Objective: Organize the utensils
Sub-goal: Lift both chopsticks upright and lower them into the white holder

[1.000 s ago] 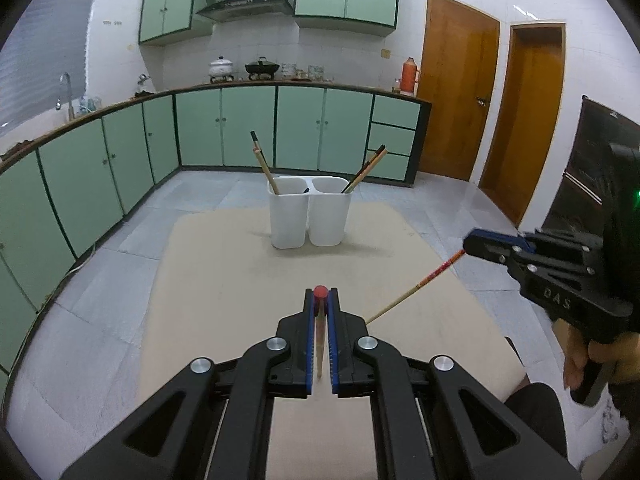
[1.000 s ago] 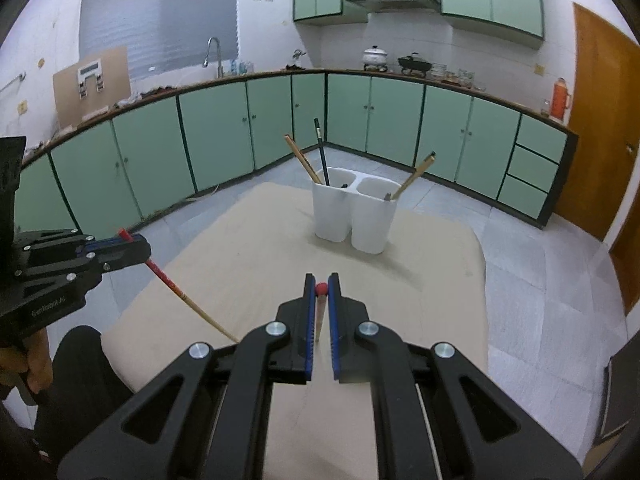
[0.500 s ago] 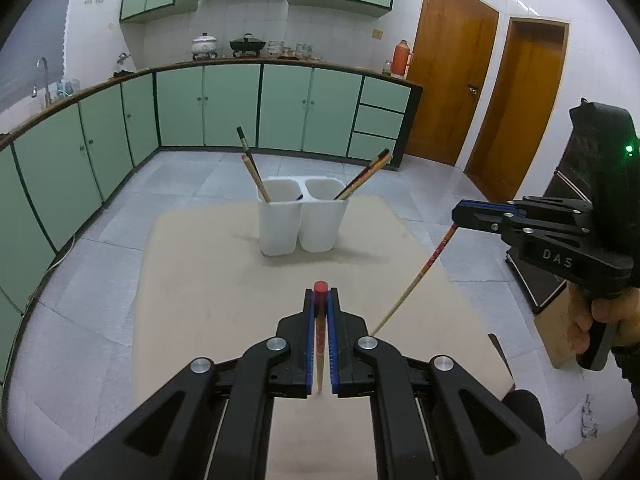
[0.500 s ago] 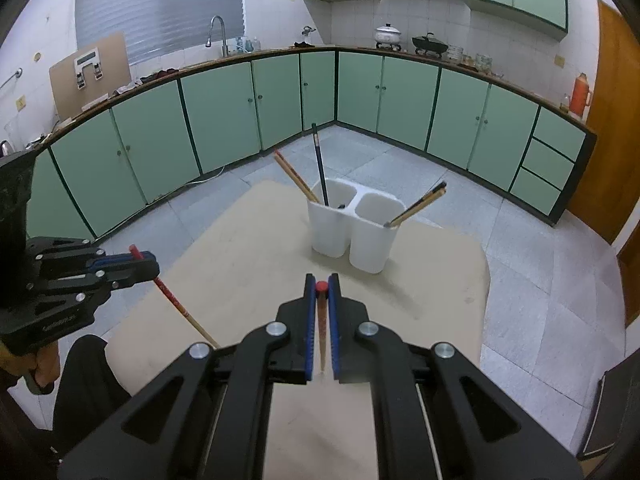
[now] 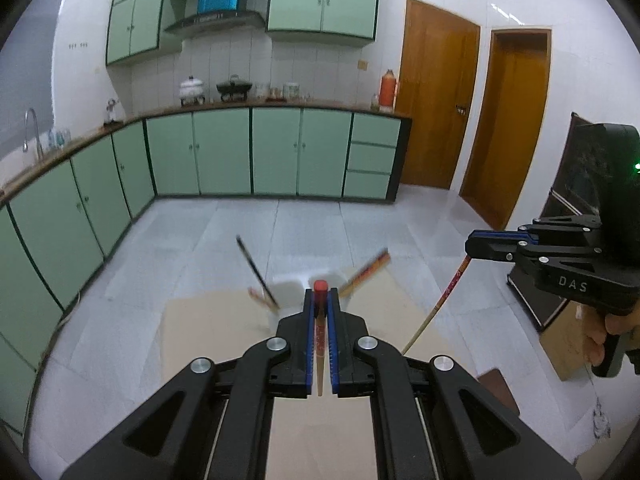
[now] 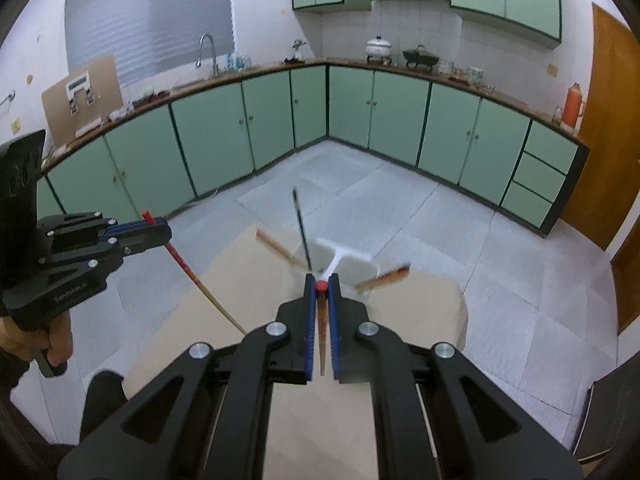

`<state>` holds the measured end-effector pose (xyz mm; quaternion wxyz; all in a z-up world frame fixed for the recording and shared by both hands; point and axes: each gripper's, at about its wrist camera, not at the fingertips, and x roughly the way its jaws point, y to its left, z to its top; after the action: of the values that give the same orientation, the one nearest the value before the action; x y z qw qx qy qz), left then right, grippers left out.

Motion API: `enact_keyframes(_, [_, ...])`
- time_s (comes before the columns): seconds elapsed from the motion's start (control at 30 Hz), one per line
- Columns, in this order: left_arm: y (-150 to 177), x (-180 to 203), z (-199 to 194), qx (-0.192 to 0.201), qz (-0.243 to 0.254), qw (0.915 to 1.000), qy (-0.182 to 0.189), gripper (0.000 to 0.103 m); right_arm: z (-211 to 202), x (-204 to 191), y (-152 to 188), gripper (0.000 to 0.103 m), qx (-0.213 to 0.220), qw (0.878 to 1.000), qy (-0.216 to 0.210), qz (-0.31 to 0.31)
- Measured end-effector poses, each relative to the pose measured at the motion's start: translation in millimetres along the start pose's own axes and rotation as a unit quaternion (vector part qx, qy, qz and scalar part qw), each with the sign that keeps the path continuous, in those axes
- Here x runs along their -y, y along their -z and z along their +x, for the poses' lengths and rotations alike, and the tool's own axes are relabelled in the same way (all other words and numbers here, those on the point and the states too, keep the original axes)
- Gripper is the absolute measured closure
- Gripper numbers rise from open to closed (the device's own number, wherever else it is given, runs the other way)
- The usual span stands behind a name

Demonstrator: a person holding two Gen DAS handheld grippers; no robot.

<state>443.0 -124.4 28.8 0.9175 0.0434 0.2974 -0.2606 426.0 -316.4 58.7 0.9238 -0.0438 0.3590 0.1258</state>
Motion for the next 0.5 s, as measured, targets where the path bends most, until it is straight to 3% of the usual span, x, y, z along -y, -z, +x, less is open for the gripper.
enact_keyframes(0.23, [-57, -9, 15, 0.034, -0.006, 0.9993, -0.016, 0.097, 1, 11, -54, 0.098, 0.018, 1.0, 0.014, 0.0])
enact_keyframes(0.5, [-91, -24, 58, 0.053, -0.016, 0.998, -0.029, 0.097, 29, 22, -96, 0.098, 0.033, 0.999, 0.028, 0.006])
